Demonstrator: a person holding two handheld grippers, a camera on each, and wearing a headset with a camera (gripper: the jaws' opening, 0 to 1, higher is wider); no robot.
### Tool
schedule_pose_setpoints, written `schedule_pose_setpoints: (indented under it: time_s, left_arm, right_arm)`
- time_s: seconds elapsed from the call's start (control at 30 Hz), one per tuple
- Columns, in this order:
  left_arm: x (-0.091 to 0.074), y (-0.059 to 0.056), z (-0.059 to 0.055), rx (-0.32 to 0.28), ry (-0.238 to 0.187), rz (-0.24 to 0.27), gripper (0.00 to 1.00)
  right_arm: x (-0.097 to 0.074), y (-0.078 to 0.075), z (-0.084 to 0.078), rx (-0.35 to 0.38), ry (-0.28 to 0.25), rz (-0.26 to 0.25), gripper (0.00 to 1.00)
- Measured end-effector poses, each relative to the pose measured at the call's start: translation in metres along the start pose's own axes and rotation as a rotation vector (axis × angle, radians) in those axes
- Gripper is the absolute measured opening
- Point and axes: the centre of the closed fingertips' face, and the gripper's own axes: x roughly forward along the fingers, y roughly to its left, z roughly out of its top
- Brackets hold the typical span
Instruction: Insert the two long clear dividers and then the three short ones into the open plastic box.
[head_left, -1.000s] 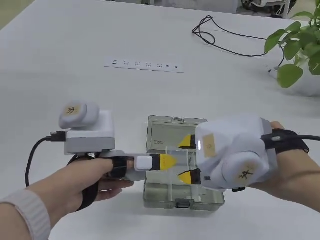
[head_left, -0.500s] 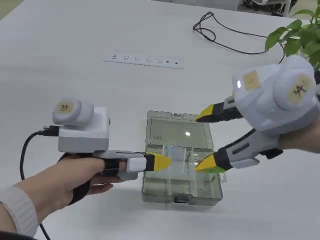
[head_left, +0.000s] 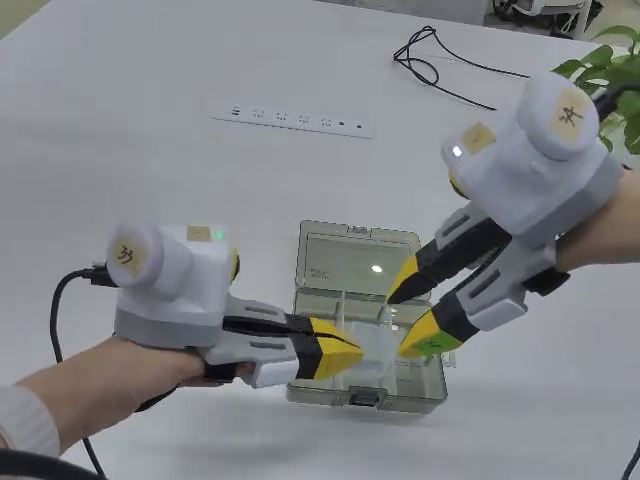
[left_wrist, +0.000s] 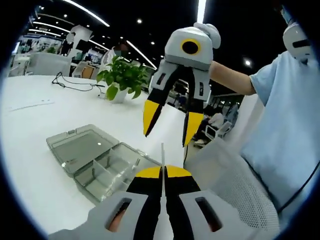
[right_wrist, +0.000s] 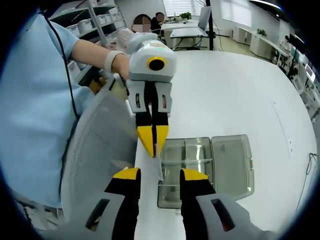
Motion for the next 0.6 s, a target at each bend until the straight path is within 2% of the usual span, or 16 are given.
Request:
schedule_pose_setpoints:
  time_s: [0.07, 0.17, 0.33, 0.6]
  left_arm:
    - [-0.001, 0.0, -0.001, 0.014, 0.0, -0.006, 0.0]
    - [0.0, -0.001, -0.001, 0.03, -0.003, -0.005, 0.0]
    - [0.0, -0.002, 0.001, 0.044, -0.019, -0.009, 0.0]
    - [0.001, -0.004, 0.002, 0.063, -0.025, -0.024, 0.0]
  right_arm:
    - [0.003, 0.002, 0.002, 0.004, 0.002, 0.003, 0.29]
    - [0.005, 0.004, 0.004, 0.014, -0.001, 0.017, 0.22]
    - [0.009, 0.011, 0.001, 0.025, 0.023, 0.062, 0.16]
    - [0.013, 0.022, 0.001, 0.043, 0.021, 0.083, 0.09]
